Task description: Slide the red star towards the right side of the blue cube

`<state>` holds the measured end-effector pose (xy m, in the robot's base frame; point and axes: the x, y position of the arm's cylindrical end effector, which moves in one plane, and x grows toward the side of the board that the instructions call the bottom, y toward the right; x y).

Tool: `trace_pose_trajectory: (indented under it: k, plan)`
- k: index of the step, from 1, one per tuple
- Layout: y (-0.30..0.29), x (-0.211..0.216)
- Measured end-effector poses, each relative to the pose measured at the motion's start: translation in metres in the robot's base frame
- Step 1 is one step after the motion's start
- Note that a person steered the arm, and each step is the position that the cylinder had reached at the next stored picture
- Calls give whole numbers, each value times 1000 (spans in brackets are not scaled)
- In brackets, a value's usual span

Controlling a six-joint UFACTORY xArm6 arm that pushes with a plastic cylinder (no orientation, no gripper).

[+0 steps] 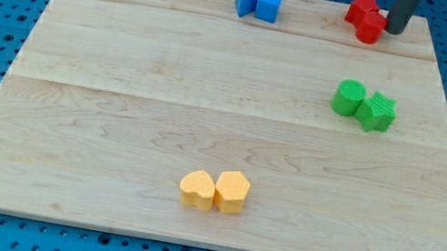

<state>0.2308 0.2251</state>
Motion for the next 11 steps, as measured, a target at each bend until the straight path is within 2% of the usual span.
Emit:
trace_pose_trajectory:
  k: [3,5,7,11]
  plan:
    - [-18,16]
    - [15,-29]
    - [37,-40]
    - [-10,-39]
